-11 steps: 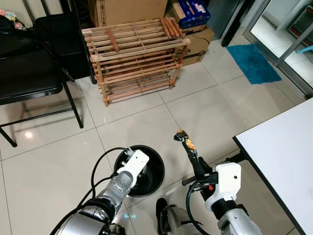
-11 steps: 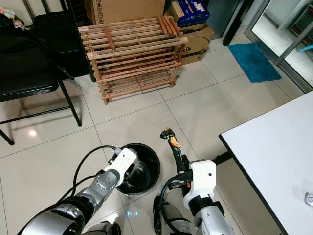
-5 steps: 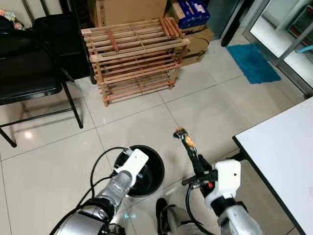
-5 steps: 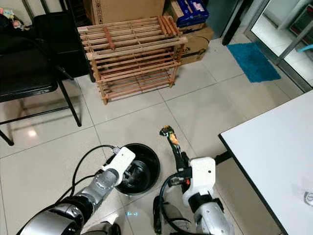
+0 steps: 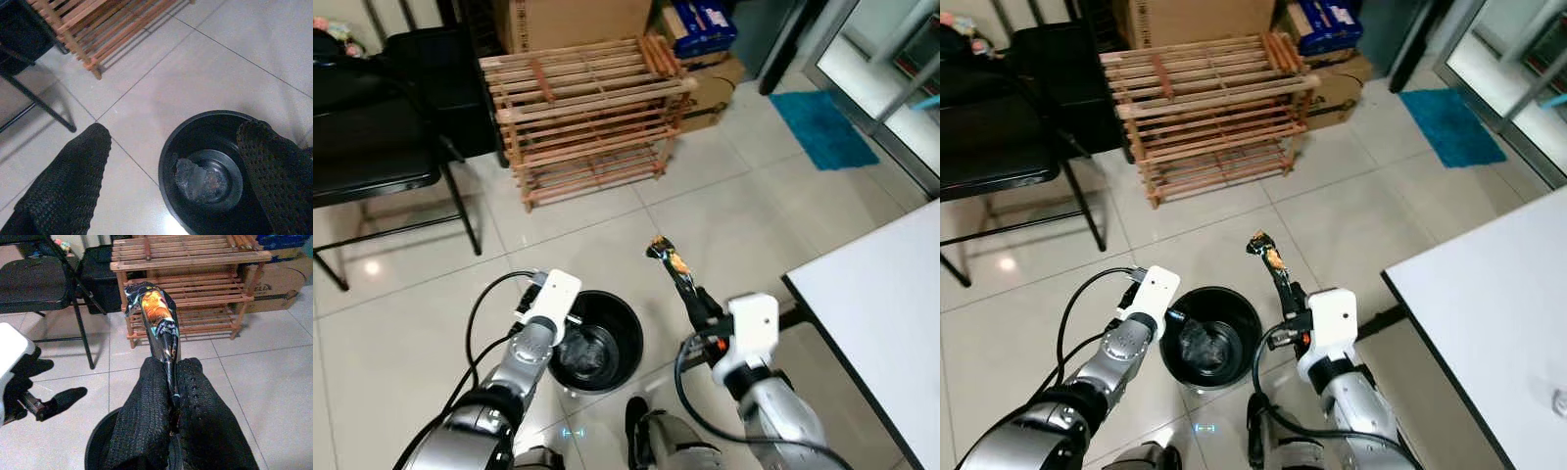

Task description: Picking trash to rubbish bin

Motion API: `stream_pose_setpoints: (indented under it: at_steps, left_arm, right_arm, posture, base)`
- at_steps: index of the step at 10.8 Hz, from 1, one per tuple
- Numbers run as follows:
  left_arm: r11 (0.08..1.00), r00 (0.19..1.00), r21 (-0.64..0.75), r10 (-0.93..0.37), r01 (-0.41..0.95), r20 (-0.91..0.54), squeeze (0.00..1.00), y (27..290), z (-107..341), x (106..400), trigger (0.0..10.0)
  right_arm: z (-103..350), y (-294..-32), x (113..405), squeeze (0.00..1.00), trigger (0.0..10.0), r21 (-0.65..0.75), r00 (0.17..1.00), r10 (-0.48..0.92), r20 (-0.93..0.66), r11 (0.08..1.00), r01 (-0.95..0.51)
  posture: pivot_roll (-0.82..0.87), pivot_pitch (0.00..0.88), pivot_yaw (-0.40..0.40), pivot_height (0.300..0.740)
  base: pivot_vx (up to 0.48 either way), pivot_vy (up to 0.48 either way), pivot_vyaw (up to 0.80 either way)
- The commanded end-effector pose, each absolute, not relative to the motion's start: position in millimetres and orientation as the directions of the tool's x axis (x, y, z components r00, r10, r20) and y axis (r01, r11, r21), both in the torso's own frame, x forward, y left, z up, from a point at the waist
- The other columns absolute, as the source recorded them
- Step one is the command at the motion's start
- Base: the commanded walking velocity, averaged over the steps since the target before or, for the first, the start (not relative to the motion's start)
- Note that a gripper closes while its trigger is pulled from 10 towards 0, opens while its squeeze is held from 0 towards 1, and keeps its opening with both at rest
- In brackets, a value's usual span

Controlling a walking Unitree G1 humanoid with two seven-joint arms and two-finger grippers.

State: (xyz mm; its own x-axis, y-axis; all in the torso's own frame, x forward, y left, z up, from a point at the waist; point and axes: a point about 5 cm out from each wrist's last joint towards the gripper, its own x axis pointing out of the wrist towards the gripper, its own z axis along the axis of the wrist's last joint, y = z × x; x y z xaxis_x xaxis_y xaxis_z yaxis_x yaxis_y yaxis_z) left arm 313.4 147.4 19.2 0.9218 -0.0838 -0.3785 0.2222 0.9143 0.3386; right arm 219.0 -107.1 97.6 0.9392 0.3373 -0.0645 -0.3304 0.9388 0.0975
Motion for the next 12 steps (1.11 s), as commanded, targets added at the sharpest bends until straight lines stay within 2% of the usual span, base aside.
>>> stream_pose_setpoints:
  at_steps: [1, 2, 3, 4, 5, 8, 12]
  left_arm:
    - [0.919, 0.920, 0.322, -0.094, 0.226, -0.379, 1.00, 146.6, 16.4, 308.7, 10.0]
    - [0.906, 0.929, 0.338, -0.133, 0.255, -0.345, 0.91, 151.6, 25.0, 310.2, 10.0]
    - [0.904, 0.939, 0.350, -0.135, 0.248, -0.317, 0.76, 159.5, 32.5, 310.4, 10.0]
    - [0.909, 0.953, 0.361, -0.109, 0.211, -0.282, 0.45, 173.6, 43.5, 306.8, 10.0]
    - [0.916, 0.960, 0.364, -0.069, 0.169, -0.272, 0.00, 184.9, 50.1, 296.9, 10.0]
    - [0.919, 0.952, 0.374, -0.008, 0.128, -0.306, 0.00, 207.4, 55.5, 259.4, 10.0]
    - [0.906, 0.939, 0.412, 0.057, 0.095, -0.340, 0.00, 224.4, 70.9, 231.9, 10.0]
  right_arm:
    - [90.4, -111.3, 220.7, 0.00, 10.0, 0.101, 0.938, 0.335, -0.085, 0.940, -0.327]
    - [87.4, -111.0, 228.8, 0.00, 10.0, 0.097, 0.935, 0.344, -0.084, 0.937, -0.336]
    - [84.8, -111.0, 235.0, 0.00, 10.0, 0.093, 0.932, 0.353, -0.085, 0.934, -0.346]
    - [79.6, -111.1, 244.8, 0.00, 10.0, 0.087, 0.925, 0.369, -0.091, 0.928, -0.362]
    - [73.2, -110.1, 253.3, 0.00, 10.0, 0.078, 0.916, 0.387, -0.105, 0.922, -0.380]
    - [58.9, -102.5, 270.8, 0.00, 10.0, 0.074, 0.893, 0.431, -0.130, 0.902, -0.424]
    - [30.5, -80.3, 281.4, 0.00, 10.0, 0.082, 0.835, 0.504, -0.221, 0.863, -0.499]
  posture:
    - [0.11, 0.249, -0.118, 0.740]
    - [0.16, 0.255, -0.120, 0.740]
    - [0.19, 0.263, -0.122, 0.740]
    - [0.24, 0.274, -0.124, 0.740]
    - [0.28, 0.288, -0.126, 0.740]
    - [0.36, 0.309, -0.128, 0.740]
    - [0.49, 0.360, -0.116, 0.740]
  base:
    - [0.000, 0.000, 0.00]
    - [0.000, 0.000, 0.00]
    - [0.000, 0.000, 0.00]
    - [0.000, 0.000, 0.00]
    - [0.000, 0.000, 0.00]
    - [0.000, 0.000, 0.00]
    - [0.000, 0.000, 0.00]
